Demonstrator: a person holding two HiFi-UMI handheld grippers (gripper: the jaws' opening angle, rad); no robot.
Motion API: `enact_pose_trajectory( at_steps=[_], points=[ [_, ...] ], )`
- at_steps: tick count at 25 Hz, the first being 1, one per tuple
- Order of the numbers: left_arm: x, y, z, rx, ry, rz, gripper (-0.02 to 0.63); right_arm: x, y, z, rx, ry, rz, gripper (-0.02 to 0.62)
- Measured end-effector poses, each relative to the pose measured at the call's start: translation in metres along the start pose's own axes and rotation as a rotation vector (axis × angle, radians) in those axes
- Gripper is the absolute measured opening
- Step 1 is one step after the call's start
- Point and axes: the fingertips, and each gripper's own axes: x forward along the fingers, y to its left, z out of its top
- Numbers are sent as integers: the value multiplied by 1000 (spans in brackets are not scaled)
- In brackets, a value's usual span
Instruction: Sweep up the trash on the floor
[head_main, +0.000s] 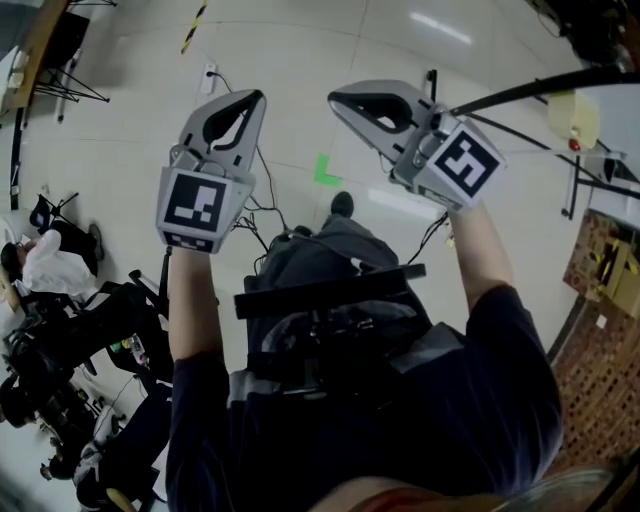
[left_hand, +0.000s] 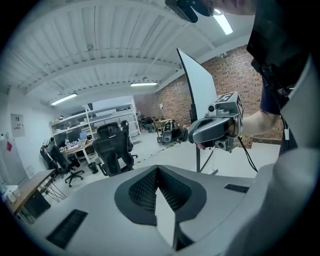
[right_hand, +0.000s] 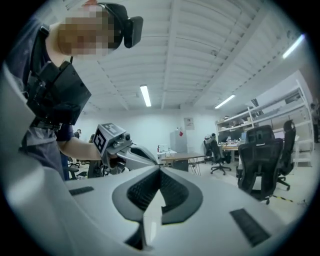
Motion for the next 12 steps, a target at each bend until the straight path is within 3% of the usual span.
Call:
enact_pose_trajectory(
  at_steps=[6,12],
  points=[
    [6,13,9,28,8,39,0,-3,-25,0,55,-1,-48,8],
    [7,39,18,51,-19,29,0,14,-44,2,80,12,-72,9]
  ],
)
